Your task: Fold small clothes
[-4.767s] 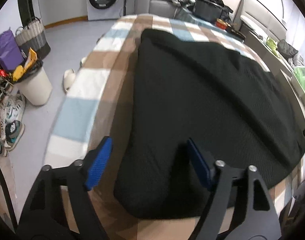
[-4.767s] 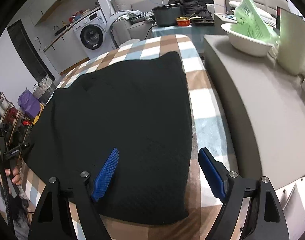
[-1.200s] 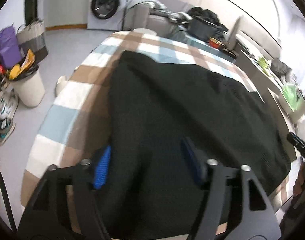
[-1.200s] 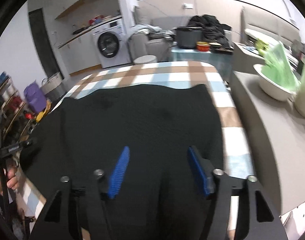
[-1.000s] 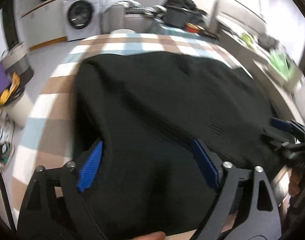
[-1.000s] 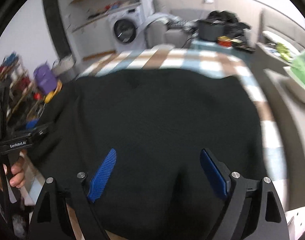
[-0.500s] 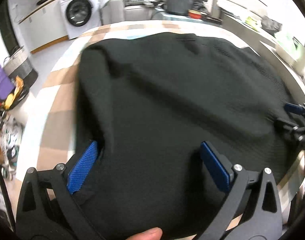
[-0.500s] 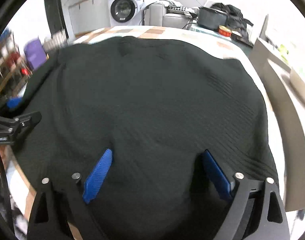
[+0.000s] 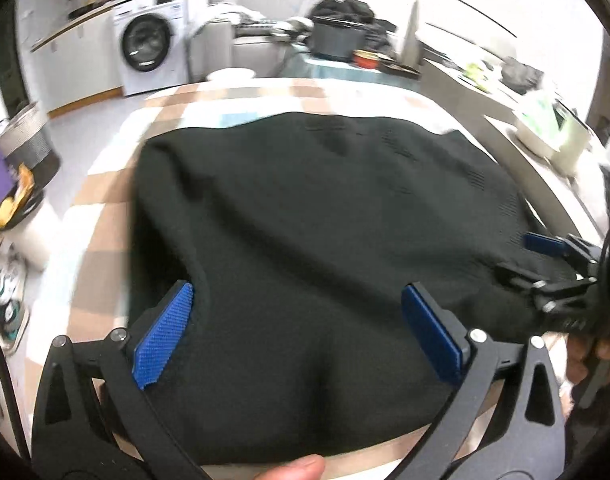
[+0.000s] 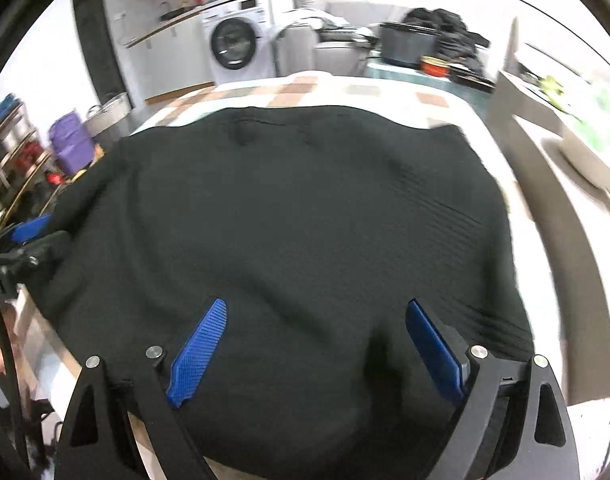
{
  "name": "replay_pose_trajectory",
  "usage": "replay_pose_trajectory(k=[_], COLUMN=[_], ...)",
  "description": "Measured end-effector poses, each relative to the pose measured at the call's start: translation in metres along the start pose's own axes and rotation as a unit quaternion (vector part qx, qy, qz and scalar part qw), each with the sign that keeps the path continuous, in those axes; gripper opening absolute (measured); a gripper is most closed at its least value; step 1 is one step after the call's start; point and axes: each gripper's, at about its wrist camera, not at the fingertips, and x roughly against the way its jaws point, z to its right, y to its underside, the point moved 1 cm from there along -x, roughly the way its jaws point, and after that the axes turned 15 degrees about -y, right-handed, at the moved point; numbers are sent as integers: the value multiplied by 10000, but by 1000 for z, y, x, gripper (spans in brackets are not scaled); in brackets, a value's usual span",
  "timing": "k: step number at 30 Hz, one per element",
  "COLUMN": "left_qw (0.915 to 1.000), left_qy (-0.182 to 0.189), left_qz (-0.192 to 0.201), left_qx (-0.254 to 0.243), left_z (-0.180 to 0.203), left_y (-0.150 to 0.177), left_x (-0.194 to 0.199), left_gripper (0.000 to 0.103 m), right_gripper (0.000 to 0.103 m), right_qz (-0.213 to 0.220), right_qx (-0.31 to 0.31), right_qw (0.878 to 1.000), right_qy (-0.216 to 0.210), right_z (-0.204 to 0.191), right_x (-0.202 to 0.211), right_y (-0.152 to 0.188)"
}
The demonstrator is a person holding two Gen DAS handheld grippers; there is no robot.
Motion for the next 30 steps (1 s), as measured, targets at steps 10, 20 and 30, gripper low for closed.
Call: replay_pose_trajectory(k=[10, 20, 30], left_qw=[9969, 9957, 9960], left_qy=[-195, -692, -712], left_qz=[-387, -610, -472], left_qx=[-653, 99, 244], left_z=[43, -44, -74], left_y=[13, 30, 24], left_x=[-50, -43, -30], left_gripper=[103, 103, 102], right_gripper=[90, 93, 94], right_qz=[-357, -218, -80], right_qx=[326, -89, -206], right_qw=[9984, 9971, 9979], right_qy=[293, 719, 615], right_z=[-2, 44, 43], right_x=[-34, -11, -8], right_y=[5, 11, 11])
